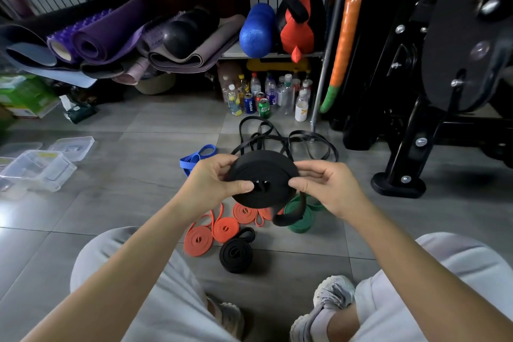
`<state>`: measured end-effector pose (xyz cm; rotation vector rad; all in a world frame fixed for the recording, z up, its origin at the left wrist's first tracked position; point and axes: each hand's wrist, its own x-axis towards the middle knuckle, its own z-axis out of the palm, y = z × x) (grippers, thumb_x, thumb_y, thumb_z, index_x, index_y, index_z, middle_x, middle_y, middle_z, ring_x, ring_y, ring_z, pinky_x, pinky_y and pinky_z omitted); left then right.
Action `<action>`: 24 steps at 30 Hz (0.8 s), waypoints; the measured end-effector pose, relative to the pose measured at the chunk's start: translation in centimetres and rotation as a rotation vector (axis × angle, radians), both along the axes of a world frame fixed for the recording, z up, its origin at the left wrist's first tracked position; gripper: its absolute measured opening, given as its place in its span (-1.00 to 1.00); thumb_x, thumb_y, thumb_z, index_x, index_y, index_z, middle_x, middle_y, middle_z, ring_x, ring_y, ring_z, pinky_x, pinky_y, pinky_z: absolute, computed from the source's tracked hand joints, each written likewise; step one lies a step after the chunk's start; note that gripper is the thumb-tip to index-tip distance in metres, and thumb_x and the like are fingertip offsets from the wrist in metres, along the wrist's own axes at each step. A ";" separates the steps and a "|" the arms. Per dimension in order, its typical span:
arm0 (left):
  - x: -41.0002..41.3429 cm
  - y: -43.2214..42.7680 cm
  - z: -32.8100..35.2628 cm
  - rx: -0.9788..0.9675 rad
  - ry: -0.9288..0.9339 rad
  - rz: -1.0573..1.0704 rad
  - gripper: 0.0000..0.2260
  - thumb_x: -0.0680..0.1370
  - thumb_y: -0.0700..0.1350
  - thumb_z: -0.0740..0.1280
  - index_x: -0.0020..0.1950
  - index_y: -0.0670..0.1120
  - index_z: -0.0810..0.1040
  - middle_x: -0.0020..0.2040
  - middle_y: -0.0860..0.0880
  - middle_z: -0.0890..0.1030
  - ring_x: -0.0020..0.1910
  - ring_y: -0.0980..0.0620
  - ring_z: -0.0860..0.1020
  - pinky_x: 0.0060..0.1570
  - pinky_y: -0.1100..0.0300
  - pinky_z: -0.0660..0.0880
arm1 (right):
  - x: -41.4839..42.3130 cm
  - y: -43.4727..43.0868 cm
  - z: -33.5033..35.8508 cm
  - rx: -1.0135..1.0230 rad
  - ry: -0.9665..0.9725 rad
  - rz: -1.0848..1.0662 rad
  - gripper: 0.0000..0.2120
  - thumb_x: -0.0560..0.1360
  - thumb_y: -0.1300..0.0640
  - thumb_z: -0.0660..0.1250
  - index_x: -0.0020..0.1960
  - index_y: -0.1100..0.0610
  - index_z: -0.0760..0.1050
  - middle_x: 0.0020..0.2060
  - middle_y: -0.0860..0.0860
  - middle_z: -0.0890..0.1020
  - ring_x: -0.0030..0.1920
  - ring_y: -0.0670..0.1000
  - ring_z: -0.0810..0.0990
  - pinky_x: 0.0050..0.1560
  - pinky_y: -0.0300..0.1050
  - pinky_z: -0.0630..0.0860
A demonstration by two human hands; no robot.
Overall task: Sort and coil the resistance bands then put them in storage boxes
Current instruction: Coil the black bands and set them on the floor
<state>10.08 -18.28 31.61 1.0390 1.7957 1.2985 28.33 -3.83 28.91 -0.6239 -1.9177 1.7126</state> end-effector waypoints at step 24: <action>1.6 1.0 0.4 -0.159 0.357 -0.118 -0.44 0.37 -0.08 0.52 0.32 0.04 0.40 0.14 0.17 0.52 0.11 0.21 0.51 0.13 0.25 0.48 | 1.0 0.3 -0.8 0.109 -0.213 0.143 -0.73 0.39 0.27 0.47 -0.04 -0.07 0.60 -0.14 -0.14 0.70 -0.05 -0.16 0.66 0.01 -0.23 0.55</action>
